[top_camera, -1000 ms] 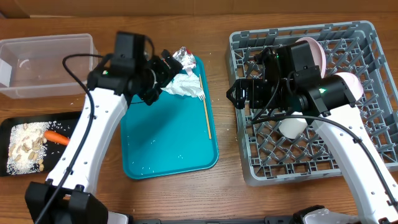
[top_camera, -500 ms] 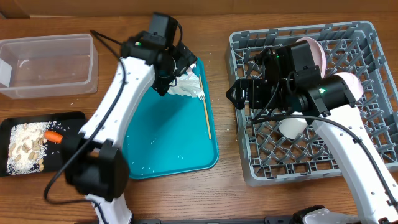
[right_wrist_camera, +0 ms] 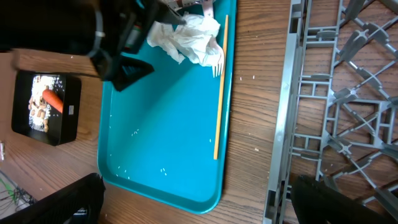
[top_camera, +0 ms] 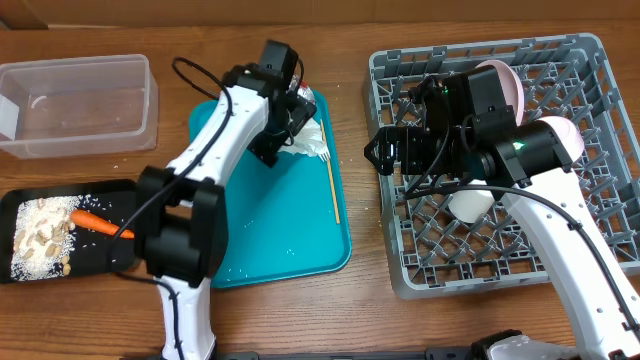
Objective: Sort waste into correct bins and load items into the dishwasher rack
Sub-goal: 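Grasp the crumpled white napkins on the tray with the left gripper, then carry the napkins left and drop them into the clear bin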
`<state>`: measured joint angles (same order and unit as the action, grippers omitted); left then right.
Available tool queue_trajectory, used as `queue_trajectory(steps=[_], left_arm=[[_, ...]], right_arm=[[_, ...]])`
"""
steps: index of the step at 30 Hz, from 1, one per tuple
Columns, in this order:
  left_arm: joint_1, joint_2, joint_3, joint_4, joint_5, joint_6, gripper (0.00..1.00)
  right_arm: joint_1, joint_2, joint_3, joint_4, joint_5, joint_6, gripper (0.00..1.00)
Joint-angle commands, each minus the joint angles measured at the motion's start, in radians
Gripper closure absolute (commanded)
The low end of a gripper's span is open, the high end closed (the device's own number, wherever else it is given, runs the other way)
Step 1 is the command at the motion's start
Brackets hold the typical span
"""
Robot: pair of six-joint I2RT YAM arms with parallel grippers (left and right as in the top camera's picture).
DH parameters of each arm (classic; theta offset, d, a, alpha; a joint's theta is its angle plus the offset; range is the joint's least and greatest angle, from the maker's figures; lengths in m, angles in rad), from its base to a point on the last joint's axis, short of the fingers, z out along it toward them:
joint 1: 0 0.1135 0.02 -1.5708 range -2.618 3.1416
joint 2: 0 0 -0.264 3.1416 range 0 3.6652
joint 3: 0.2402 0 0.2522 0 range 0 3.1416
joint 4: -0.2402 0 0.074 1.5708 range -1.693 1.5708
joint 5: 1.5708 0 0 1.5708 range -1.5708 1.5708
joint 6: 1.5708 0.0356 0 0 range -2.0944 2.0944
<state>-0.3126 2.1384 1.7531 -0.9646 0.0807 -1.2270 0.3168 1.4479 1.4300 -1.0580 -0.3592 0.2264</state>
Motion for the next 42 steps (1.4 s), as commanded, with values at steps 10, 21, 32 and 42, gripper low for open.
queue_trajectory(steps=[10,21,32,42], left_arm=[[0.005,0.093,0.010,-0.009,-0.027,-0.029,0.14],[0.015,0.092,0.010,-0.053,-0.029,0.031,0.72],[0.078,0.053,0.068,-0.230,0.070,0.106,0.96],[0.126,-0.115,0.201,-0.337,0.060,0.188,0.96]], right_arm=[[0.003,0.002,-0.004,0.006,0.003,-0.011,0.00],[0.003,0.002,-0.004,0.006,0.003,-0.011,0.00],[0.003,0.002,-0.004,0.006,0.003,-0.011,0.00],[0.003,0.002,-0.004,0.006,0.003,-0.011,0.00]])
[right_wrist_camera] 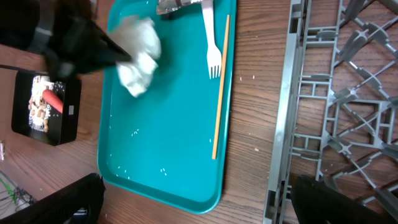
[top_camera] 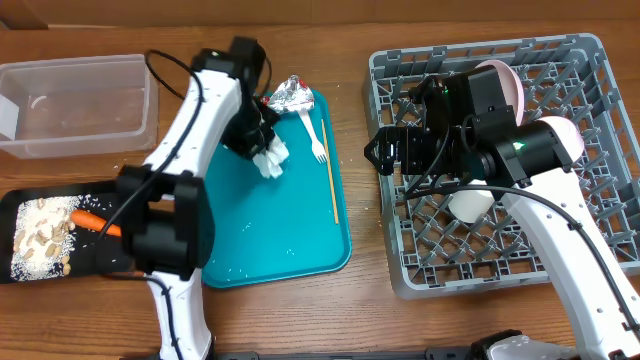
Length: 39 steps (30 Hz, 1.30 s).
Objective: Sort waste into correct bins and load items into the dishwasher rack
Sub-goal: 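Carry the napkins left and drop them into the clear bin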
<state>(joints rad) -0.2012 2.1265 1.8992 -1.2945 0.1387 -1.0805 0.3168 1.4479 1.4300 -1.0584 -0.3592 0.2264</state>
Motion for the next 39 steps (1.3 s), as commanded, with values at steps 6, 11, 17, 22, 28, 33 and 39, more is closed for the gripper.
queue_trajectory(steps=[6,11,17,22,28,33,39], left_arm=[[0.085,-0.197,0.101,0.002,-0.070,0.053,0.96],[0.197,-0.214,0.106,0.025,-0.174,0.052,0.96],[0.343,-0.188,0.106,0.126,-0.202,0.049,0.95],[0.458,-0.156,0.106,0.222,-0.198,0.049,0.96],[0.544,-0.068,0.106,0.319,-0.201,0.070,0.91],[0.592,0.029,0.106,0.417,-0.201,0.168,0.76],[0.636,0.046,0.118,0.444,-0.169,0.223,0.37]], right_arm=[[0.003,0.002,-0.004,0.007,0.003,-0.011,0.00],[0.003,0.002,-0.004,0.007,0.003,-0.011,0.00],[0.003,0.002,-0.004,0.006,0.003,-0.011,0.00],[0.003,0.002,-0.004,0.007,0.003,-0.011,0.00],[0.003,0.002,-0.004,0.007,0.003,-0.011,0.00],[0.003,0.002,-0.004,0.007,0.003,-0.011,0.00],[0.003,0.002,-0.004,0.007,0.003,-0.011,0.00]])
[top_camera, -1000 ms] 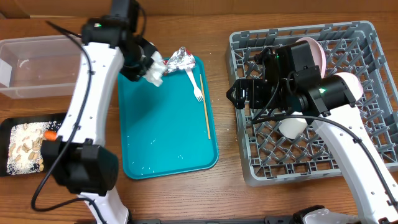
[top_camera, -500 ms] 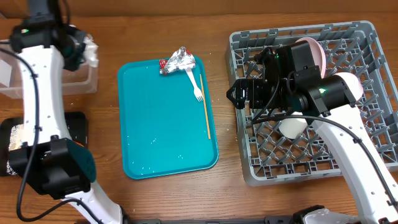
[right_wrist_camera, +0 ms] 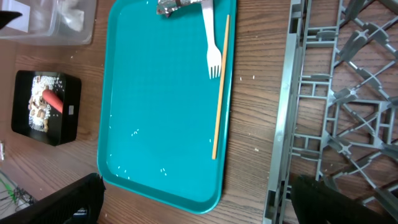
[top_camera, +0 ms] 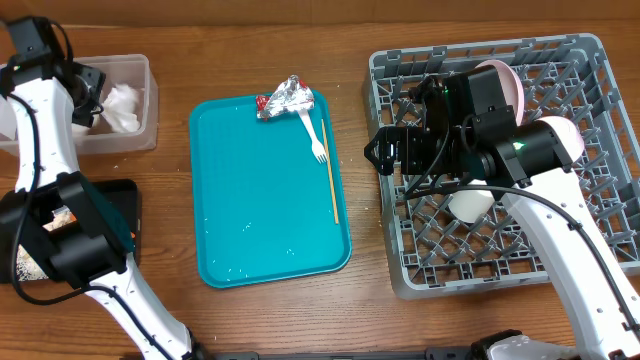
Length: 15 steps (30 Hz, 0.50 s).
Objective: Sort waste into correct bins and load items into the dishwasher rack
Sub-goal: 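Carry the napkins left and drop them into the clear bin, then reach the left gripper back to the tray and grasp the foil wrapper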
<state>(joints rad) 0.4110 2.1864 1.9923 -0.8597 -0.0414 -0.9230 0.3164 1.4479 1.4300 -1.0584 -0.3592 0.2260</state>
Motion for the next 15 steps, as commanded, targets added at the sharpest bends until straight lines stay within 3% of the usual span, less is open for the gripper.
queue_trajectory(steps=[1,9,15], left_arm=[[0.029,-0.021,0.039,0.007,0.030,0.086,0.34],[0.022,-0.077,0.204,-0.163,0.180,0.160,0.26],[-0.027,-0.140,0.294,-0.336,0.426,0.161,0.25]], right_arm=[[0.003,0.002,-0.004,0.006,0.003,-0.011,0.00],[0.003,0.002,-0.004,0.007,0.003,-0.011,0.00],[0.003,0.002,-0.004,0.006,0.003,-0.011,0.00]])
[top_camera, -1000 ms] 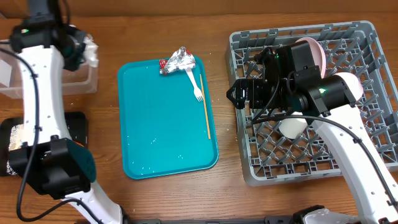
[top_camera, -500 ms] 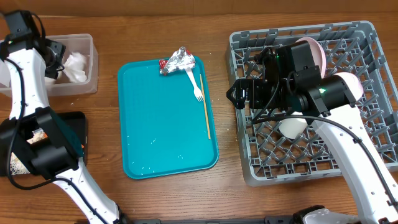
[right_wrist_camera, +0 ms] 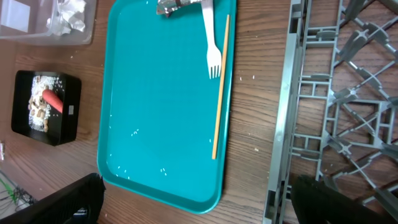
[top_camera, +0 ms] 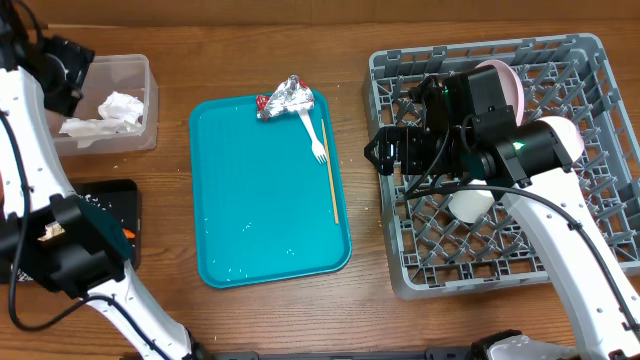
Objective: Sort waste into correct bins and load items into the dishwasher rack
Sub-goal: 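Reach the left gripper back to the tray and grasp the foil wrapper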
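The crumpled white napkin [top_camera: 112, 107] lies inside the clear plastic bin [top_camera: 148, 75] at the far left, also seen in the right wrist view as the napkin [right_wrist_camera: 67, 12]. My left gripper [top_camera: 68, 68] hangs just above the bin's left part, apart from the napkin. On the teal tray [top_camera: 260, 210] lie a foil ball [top_camera: 286, 95], a white fork [top_camera: 315, 137] and a wooden chopstick [top_camera: 333, 185]. My right gripper [top_camera: 384, 152] hovers at the rack's left edge, open and empty [right_wrist_camera: 205, 202].
The grey dishwasher rack [top_camera: 590, 250] on the right holds two pink bowls [top_camera: 506, 82] and a white cup [top_camera: 470, 205]. A black container [right_wrist_camera: 68, 127] with rice scraps and a carrot piece [right_wrist_camera: 52, 99] sits at the front left.
The napkin has dropped to the floor of the clear bin and spread out. My left gripper now stands a little higher and farther left, free of it. The right arm is unchanged.
My left gripper was at the napkin beside the foil at the tray's far end. Then it held the napkin over the tray's left part. Later it was over the clear bin with the napkin, which now lies loose in the bin.
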`<state>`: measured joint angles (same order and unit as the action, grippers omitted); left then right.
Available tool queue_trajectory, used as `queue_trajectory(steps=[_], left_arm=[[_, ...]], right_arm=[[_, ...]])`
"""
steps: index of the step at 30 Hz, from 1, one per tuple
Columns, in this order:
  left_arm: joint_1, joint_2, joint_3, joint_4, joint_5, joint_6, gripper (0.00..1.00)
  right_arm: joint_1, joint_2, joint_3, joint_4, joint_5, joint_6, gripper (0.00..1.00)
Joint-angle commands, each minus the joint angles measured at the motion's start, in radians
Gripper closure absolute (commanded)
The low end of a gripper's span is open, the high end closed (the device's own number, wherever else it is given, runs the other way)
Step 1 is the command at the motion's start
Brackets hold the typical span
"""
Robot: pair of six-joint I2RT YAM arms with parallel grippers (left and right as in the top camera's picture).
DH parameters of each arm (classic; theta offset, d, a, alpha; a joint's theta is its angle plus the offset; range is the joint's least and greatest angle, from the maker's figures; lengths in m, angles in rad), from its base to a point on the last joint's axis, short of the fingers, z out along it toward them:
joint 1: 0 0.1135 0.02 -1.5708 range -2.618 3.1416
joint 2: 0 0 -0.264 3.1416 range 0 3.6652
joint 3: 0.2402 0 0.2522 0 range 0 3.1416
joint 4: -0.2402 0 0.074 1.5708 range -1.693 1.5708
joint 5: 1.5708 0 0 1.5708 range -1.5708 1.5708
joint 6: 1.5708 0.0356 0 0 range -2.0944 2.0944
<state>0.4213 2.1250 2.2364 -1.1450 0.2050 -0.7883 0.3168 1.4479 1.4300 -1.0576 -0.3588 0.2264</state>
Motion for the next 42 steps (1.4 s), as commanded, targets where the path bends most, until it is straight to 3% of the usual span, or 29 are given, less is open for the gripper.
queue_trajectory(steps=[1,4,14,25,29,42], left_arm=[[-0.048,-0.088,0.051,-0.067,0.196,0.027,0.24],[-0.106,-0.126,0.051,-0.154,0.226,0.036,0.00],[-0.359,-0.127,0.019,-0.370,0.175,0.035,0.00],[-0.674,-0.097,0.000,-0.372,-0.157,-0.183,0.00],[-0.723,-0.082,-0.003,-0.368,-0.143,-0.237,0.00],[-0.758,-0.082,-0.003,-0.359,-0.009,-0.240,0.00]], right_arm=[[0.003,0.002,-0.004,0.006,0.003,-0.011,0.00],[0.003,0.002,-0.004,0.006,0.003,-0.011,0.00],[0.003,0.002,-0.004,0.006,0.003,-0.011,0.00],[0.003,0.002,-0.004,0.006,0.003,-0.011,0.00],[0.003,0.002,-0.004,0.006,0.003,-0.011,0.00],[0.003,0.002,-0.004,0.006,0.003,-0.011,0.00]])
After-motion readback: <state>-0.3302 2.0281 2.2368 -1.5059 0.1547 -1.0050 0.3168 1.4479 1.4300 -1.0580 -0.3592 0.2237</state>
